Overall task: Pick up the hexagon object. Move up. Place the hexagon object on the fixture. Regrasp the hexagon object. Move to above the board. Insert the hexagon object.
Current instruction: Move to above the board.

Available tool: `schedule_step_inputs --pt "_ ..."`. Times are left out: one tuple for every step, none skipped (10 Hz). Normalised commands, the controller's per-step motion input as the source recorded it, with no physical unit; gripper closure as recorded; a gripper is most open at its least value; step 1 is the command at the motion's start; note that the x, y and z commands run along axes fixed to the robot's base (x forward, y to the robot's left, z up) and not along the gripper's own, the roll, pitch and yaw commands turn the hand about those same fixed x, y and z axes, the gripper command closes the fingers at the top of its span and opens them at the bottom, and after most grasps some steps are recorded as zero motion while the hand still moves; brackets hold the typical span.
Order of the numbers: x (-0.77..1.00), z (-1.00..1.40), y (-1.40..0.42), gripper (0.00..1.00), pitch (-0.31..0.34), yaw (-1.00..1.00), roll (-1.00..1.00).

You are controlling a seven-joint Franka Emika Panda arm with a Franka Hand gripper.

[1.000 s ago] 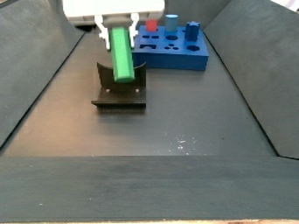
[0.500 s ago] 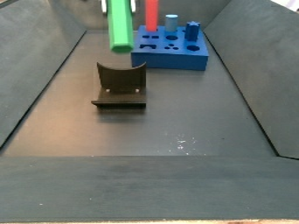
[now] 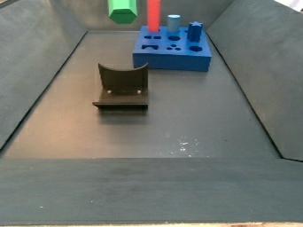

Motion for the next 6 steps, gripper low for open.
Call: schedule_step_inputs --pt "-0.38 0.25 -1.0 1.0 -0.019 -0.17 -1.0" --pt "-0.41 0.27 -1.0 1.0 -0.027 -0.17 -1.0" --pt "-0.42 0.26 -1.0 1.0 -0.028 -0.17 -1.0" --pt "-0.42 0.26 -1.0 1.0 -0.013 -0.18 -1.0" --pt "-0.42 0.26 -1.0 1.0 0.0 -0.18 -1.0" --pt "-0.43 0.26 -1.0 1.0 0.005 -0.17 -1.0"
